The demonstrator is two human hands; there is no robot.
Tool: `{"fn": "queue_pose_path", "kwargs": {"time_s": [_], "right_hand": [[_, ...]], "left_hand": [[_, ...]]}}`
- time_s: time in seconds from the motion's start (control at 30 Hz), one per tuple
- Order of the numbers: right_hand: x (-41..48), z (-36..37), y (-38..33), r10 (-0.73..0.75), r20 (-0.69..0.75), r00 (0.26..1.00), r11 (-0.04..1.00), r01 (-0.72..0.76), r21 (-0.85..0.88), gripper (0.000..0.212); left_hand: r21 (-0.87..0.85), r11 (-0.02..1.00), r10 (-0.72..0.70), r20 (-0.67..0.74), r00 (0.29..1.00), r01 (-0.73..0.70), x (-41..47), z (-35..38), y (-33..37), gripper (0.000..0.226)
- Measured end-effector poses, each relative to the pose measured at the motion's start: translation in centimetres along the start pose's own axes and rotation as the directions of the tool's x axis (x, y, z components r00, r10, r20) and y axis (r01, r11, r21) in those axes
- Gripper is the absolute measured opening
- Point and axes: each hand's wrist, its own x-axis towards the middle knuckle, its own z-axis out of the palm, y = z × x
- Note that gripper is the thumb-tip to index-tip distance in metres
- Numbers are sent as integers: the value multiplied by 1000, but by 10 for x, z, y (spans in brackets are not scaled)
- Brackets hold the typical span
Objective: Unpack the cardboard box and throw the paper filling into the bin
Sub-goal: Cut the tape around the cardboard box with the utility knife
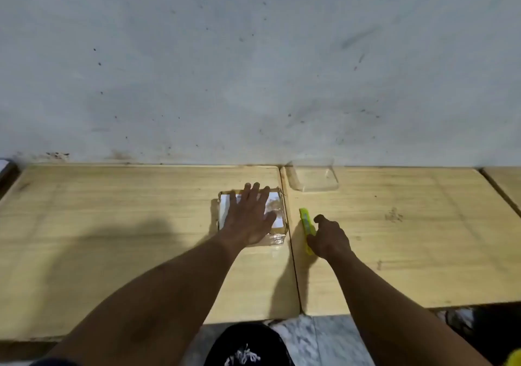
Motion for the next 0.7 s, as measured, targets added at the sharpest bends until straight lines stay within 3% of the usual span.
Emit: {"fn": "queue_pose_path", "kwargs": {"time_s": [0.17,0.4,0.6,0.7], "right_hand": [[12,15,0,45,53,998,999,-45,-6,52],[24,22,2,98,51,994,987,-103,123,62],[36,22,0,89,94,992,982,-104,159,55],[40,18,1,48,118,992,983,-68,170,41]], "left_hand": [[42,999,3,19,1000,-4,5,26,-11,66],[74,997,25,-43,999,-22,7,41,-21,76],[91,993,85,-38,996,-82,13,37,-35,69],[81,994,78,-38,996,-75,15,38,-35,72]]}}
